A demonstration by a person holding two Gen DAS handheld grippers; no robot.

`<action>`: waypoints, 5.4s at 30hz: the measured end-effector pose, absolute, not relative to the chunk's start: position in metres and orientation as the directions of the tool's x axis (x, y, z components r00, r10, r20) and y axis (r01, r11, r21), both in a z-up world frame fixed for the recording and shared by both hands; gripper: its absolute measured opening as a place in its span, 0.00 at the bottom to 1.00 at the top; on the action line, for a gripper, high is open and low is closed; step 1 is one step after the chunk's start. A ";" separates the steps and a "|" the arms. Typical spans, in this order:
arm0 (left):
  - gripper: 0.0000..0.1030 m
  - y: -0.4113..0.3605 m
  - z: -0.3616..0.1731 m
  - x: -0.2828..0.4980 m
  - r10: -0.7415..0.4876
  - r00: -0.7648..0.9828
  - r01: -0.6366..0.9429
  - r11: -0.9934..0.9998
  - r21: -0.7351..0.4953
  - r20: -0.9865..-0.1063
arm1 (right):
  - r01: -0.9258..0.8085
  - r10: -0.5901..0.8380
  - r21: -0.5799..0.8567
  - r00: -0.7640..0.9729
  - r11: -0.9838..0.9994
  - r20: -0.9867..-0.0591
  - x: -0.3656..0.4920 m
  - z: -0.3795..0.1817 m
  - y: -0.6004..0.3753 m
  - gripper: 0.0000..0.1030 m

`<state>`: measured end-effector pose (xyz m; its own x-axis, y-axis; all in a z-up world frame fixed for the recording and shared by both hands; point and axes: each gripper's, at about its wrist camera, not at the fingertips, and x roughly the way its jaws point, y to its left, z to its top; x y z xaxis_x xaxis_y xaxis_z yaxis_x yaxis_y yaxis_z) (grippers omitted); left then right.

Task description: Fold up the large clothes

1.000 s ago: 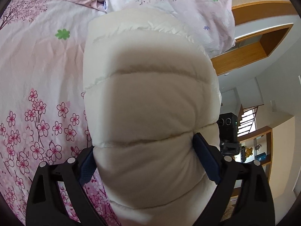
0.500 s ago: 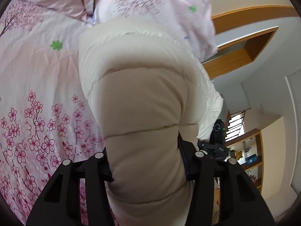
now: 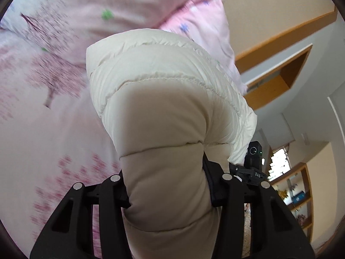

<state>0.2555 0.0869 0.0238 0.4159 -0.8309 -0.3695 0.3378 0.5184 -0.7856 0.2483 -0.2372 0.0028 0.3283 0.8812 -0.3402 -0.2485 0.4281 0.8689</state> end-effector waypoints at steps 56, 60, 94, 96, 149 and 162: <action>0.65 0.033 0.003 0.184 -0.459 0.567 0.472 0.862 -0.186 -0.684 | -0.124 0.483 0.548 0.656 0.827 -0.580 0.206 0.006 -0.211 0.60; 0.67 0.033 0.003 0.182 -0.453 0.570 0.470 0.864 -0.181 -0.685 | -0.001 0.431 0.592 0.686 0.806 -0.586 0.263 0.011 -0.228 0.59; 0.99 0.051 0.039 0.102 -0.269 0.798 0.290 0.956 -0.047 -0.539 | -0.162 0.301 0.262 0.663 0.951 -0.685 0.141 -0.019 -0.159 0.43; 0.99 0.053 0.037 0.100 -0.268 0.793 0.276 0.959 -0.069 -0.547 | -0.129 0.255 0.225 0.629 0.966 -0.735 0.149 -0.036 -0.157 0.43; 0.99 0.059 -0.023 0.074 0.012 0.644 0.054 0.997 0.061 -0.765 | -0.093 0.074 0.024 0.576 0.995 -0.814 0.052 -0.055 -0.125 0.98; 0.99 0.059 -0.024 0.078 0.001 0.638 0.057 0.997 0.048 -0.770 | -0.087 0.069 0.023 0.571 0.996 -0.818 0.054 -0.057 -0.127 0.98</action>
<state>0.0778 0.0589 -0.0239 0.6380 0.0010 -0.7700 0.0565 0.9972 0.0481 0.0544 -0.1269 -0.0569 0.5713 0.0691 -0.8178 -0.0871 0.9959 0.0233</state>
